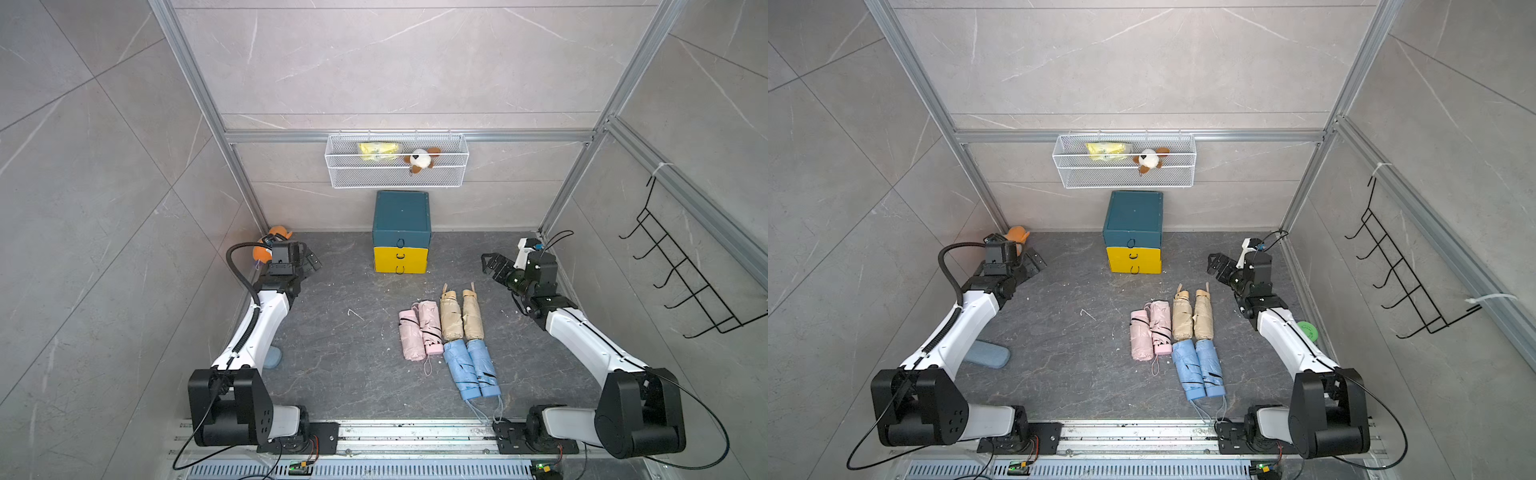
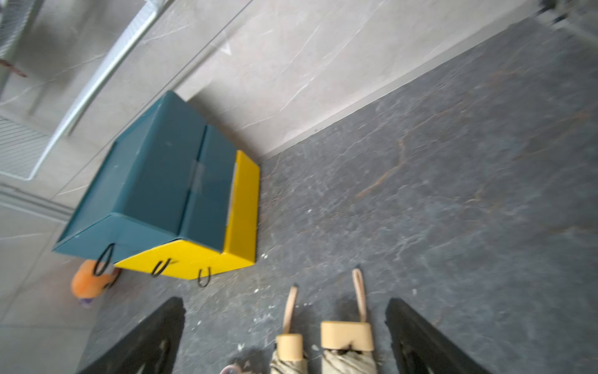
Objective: Place the umbrella in the drawer by color
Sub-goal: Move the storage box to the center of the board.
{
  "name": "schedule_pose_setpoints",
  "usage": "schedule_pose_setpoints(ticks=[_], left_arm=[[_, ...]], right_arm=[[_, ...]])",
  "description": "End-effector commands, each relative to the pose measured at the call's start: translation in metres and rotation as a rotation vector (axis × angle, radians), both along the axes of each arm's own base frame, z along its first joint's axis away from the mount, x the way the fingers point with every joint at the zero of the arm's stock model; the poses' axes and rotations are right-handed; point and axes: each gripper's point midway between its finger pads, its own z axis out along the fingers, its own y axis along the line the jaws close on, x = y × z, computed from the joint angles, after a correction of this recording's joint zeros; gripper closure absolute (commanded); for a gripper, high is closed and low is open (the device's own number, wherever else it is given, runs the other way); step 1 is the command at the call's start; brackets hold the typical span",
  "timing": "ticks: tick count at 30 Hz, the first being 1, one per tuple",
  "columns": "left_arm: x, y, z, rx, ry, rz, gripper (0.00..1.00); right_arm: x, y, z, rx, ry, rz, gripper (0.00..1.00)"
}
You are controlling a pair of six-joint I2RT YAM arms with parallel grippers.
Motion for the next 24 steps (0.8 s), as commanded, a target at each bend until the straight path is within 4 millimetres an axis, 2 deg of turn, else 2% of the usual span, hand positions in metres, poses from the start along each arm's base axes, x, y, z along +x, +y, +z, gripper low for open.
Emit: schedule_pose_setpoints(ticks=[1,3,5,9,10,12,13,14,16,19,24], left_arm=[[0.017,-0.023,0.021,-0.158,-0.041,-0.063,0.0],[0.026,-0.032,0.029,-0.176,-0.043,-0.116,0.01],[0.032,-0.039,0.037,-0.168,-0.053,-0.163,0.02],[0.039,-0.048,0.044,-0.151,-0.062,-0.208,0.03],[0.041,-0.051,0.044,-0.137,-0.059,-0.221,0.03],[0.044,-0.059,0.047,-0.107,-0.064,-0.242,0.02],[0.046,-0.063,0.048,-0.094,-0.066,-0.253,0.01],[0.048,-0.067,0.05,-0.08,-0.064,-0.263,0.0],[0.055,-0.072,0.051,-0.068,-0.049,-0.272,0.0],[0.066,-0.083,0.049,-0.098,-0.033,-0.313,0.0],[0.084,-0.119,0.058,-0.139,-0.055,-0.458,0.0]], right_arm=[[0.011,0.028,0.02,0.165,-0.023,0.123,0.0],[0.012,0.036,0.034,0.203,-0.089,0.168,0.0],[0.013,0.034,0.043,0.181,-0.125,0.154,0.0],[0.011,0.027,0.052,-0.101,-0.102,0.035,0.0],[0.011,0.024,0.058,-0.115,-0.125,0.008,0.0],[0.016,0.017,0.058,-0.049,-0.122,-0.047,0.0],[0.02,0.011,0.052,-0.007,-0.07,-0.094,0.0],[0.026,0.014,0.051,0.029,-0.052,-0.062,0.0],[0.036,0.033,0.06,0.065,-0.079,0.061,0.0],[0.049,0.048,0.064,0.055,-0.057,0.122,0.0],[0.068,0.065,0.071,0.022,-0.027,0.169,0.01]])
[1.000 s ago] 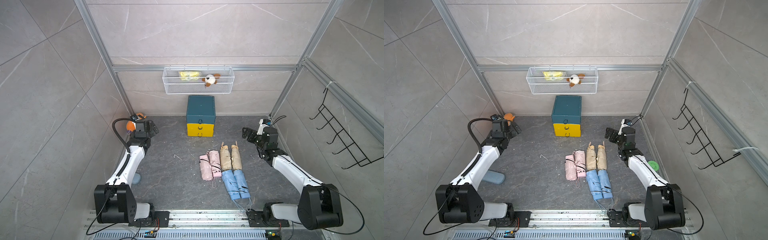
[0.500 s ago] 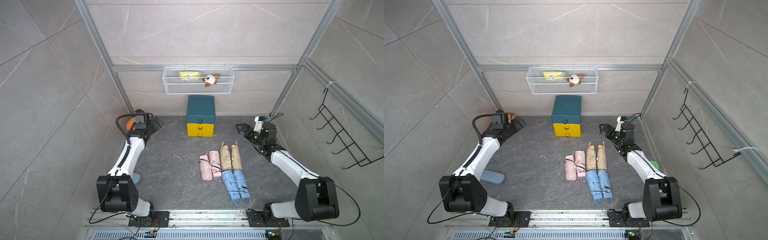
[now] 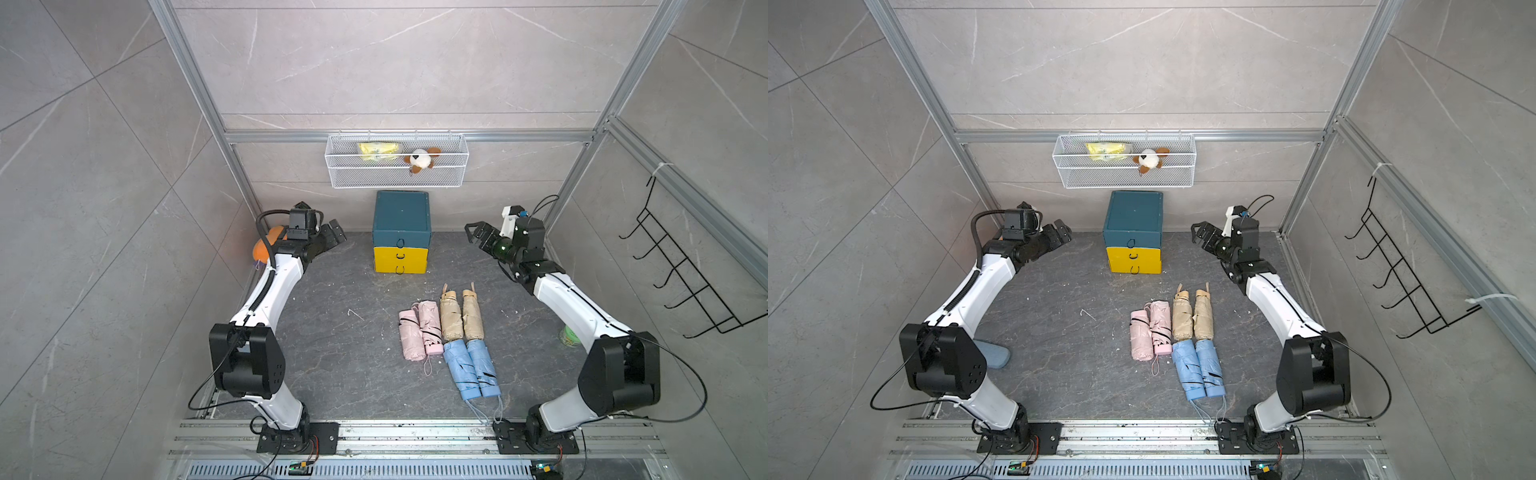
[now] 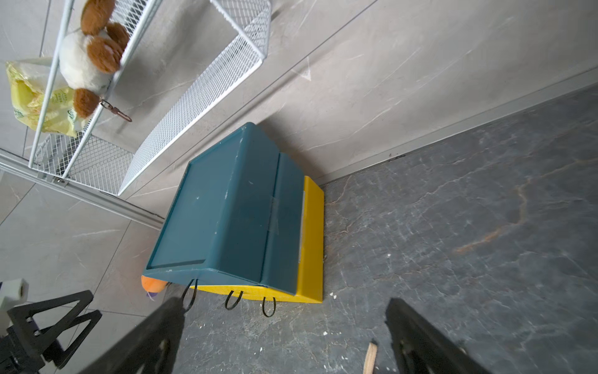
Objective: Place the umbrella in the drawer by color
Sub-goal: Move the storage box to the center of the board.
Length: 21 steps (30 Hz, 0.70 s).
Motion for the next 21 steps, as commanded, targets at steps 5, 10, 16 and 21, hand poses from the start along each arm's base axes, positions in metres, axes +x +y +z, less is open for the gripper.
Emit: schedule_pose_setpoints(ticks=[5,10,16,21], left_arm=[[0.026,-0.074,0.017,0.001,-0.014,-0.279,0.01],[0.04,-0.107,0.008,-0.006,0.0,-0.357,0.01],[0.055,-0.13,0.004,-0.027,-0.011,-0.403,0.01],[0.065,-0.143,0.001,-0.055,-0.012,-0.423,0.0]], right_arm=[[0.021,0.044,0.009,-0.024,0.025,0.126,0.03],[0.035,0.082,0.008,-0.026,0.034,0.202,0.03],[0.054,0.116,-0.005,-0.035,0.067,0.248,0.03],[0.068,0.134,-0.02,-0.033,0.1,0.27,0.03]])
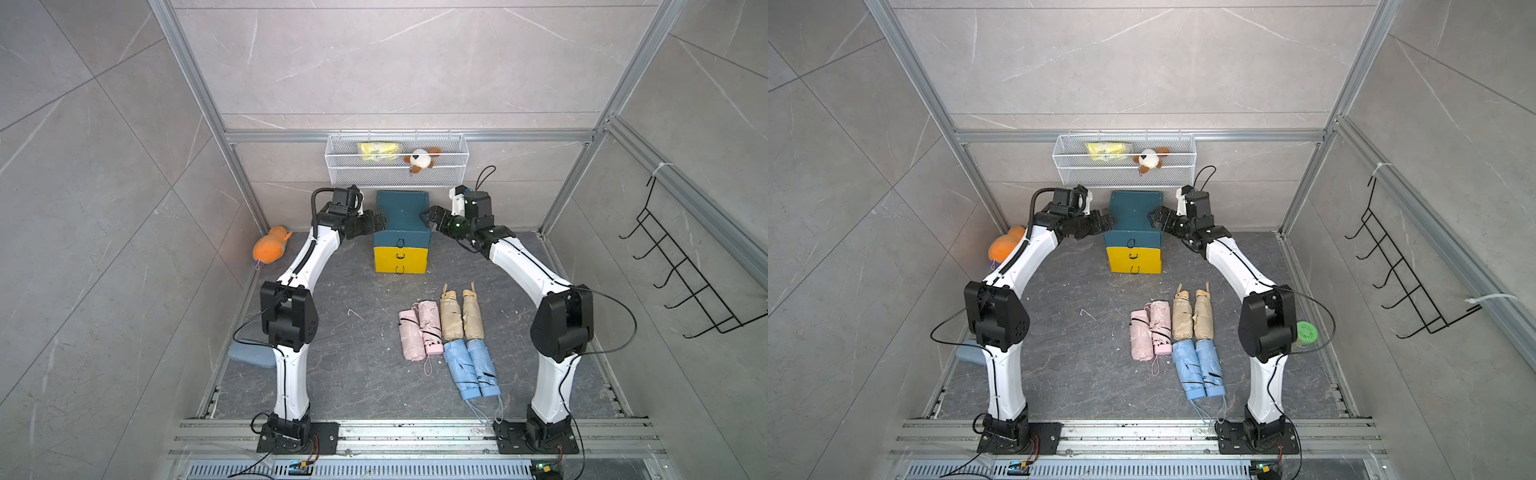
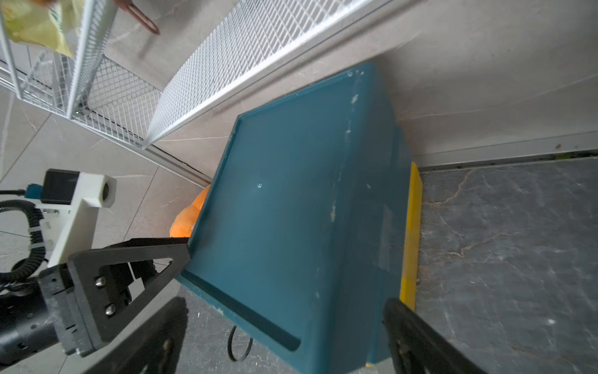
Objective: Place the umbrella in the drawer by color
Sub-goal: Move the storage box to the center of the board.
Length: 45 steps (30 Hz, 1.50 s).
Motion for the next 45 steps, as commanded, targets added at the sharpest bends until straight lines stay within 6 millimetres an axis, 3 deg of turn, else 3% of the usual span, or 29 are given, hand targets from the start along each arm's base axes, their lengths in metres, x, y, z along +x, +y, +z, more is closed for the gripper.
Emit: schedule_pose_setpoints(ticks=[1,9,19,29,40,45], left_arm=[[0.002,-0.012,0.012,-0.034,-0.025,-0.049,0.01],[0.005,-0.029,-0.002,-0.071,-0.002,-0.077,0.01],[-0.017,-0.022,-0.008,-0.096,0.007,-0.054,0.03],[-0.07,-0.013,-0.012,-0.088,0.023,-0.021,0.05],[-0.144,0.005,-0.026,-0.032,0.048,0.029,0.05],[-0.166,0.019,-0.032,-0.024,0.061,0.076,0.05]], right_arm=[[0.005,0.011,-0.014,-0.015,0.045,0.024,0.03],[0.011,0.04,-0.038,0.003,0.104,0.093,0.05],[-0.006,0.083,-0.044,0.065,0.138,0.245,0.09],[-0.041,0.127,-0.046,0.038,0.167,0.414,0.09],[-0.101,0.165,-0.06,-0.021,0.212,0.599,0.09],[-0.126,0.176,-0.064,-0.041,0.225,0.657,0.09]])
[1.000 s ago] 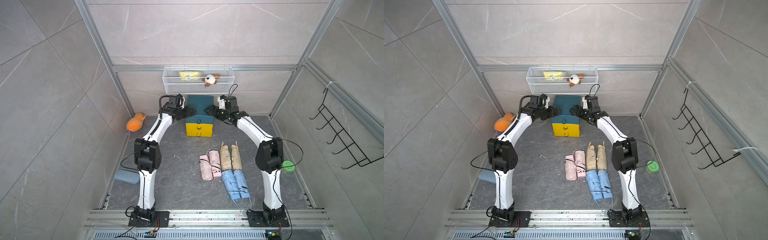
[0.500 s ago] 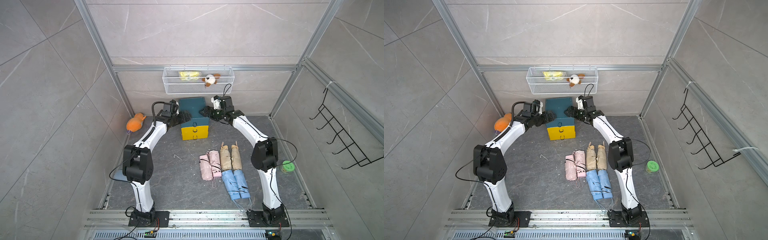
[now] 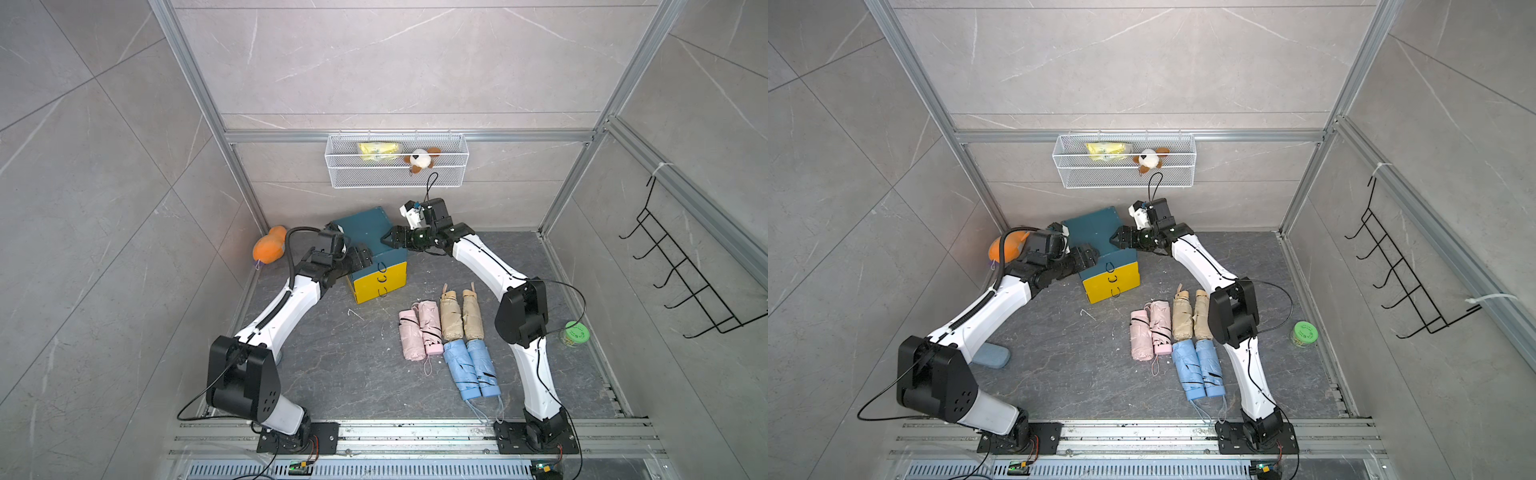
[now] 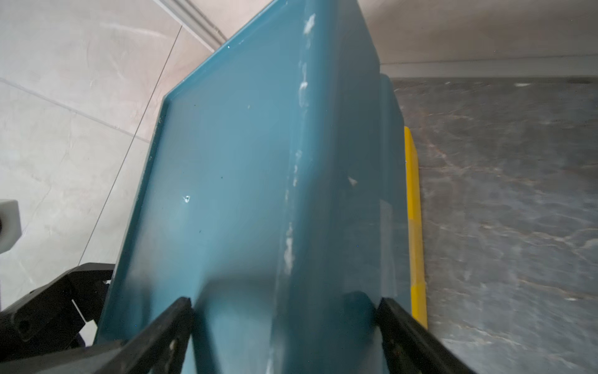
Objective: Place the umbrella in the drawer by color
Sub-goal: Move the storage box to the center of the board.
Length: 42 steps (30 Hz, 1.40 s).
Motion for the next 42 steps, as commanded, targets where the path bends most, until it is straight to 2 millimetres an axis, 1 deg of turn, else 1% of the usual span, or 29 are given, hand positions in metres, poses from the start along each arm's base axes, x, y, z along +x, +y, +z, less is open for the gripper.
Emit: schedule_pose_setpoints(ticks=[1,4,8,11,15,18,20,23,27,30,33,35,39,42], left_arm=[[-0.032,-0.03,-0.01,-0.023,0.046,-0.134,0.04],[-0.041,-0.023,-0.01,-0.019,0.052,-0.111,0.04],[-0.053,-0.022,-0.009,-0.049,0.053,-0.105,0.04],[-0.063,-0.029,-0.014,-0.058,0.06,-0.12,0.04],[-0.079,-0.045,-0.019,-0.066,0.086,-0.155,0.04],[-0.089,-0.053,-0.022,-0.071,0.103,-0.172,0.04],[-0.093,-0.053,-0.025,-0.066,0.11,-0.168,0.04],[-0.094,-0.042,-0.022,-0.041,0.108,-0.119,0.03],[-0.09,-0.024,-0.008,-0.005,0.067,-0.056,0.0],[-0.083,-0.013,-0.001,-0.015,0.064,-0.028,0.0],[-0.078,-0.003,0.0,-0.024,0.072,-0.003,0.0],[-0.074,0.005,-0.001,-0.029,0.078,0.017,0.0],[-0.068,0.019,-0.001,-0.053,0.092,0.057,0.0],[-0.064,0.028,0.006,-0.066,0.077,0.077,0.0]], right_arm=[[-0.078,0.05,-0.009,0.022,0.105,0.235,0.09],[-0.092,0.056,-0.009,0.019,0.105,0.266,0.09],[-0.108,0.066,-0.01,0.009,0.108,0.316,0.09],[-0.117,0.074,-0.011,-0.001,0.111,0.356,0.08],[-0.124,0.083,-0.01,-0.01,0.123,0.399,0.08],[-0.126,0.085,-0.009,-0.02,0.119,0.412,0.07],[-0.125,0.083,-0.007,-0.028,0.108,0.408,0.06],[-0.122,0.078,0.001,-0.051,0.065,0.381,0.04],[-0.114,0.069,0.022,-0.075,-0.016,0.328,0.02],[-0.11,0.064,0.038,-0.089,-0.068,0.296,0.01],[-0.107,0.058,0.052,-0.104,-0.11,0.269,0.01],[-0.105,0.051,0.065,-0.112,-0.15,0.237,0.01],[-0.099,0.036,0.083,-0.134,-0.225,0.154,0.01],[-0.098,0.019,0.096,-0.144,-0.274,0.076,0.01]])
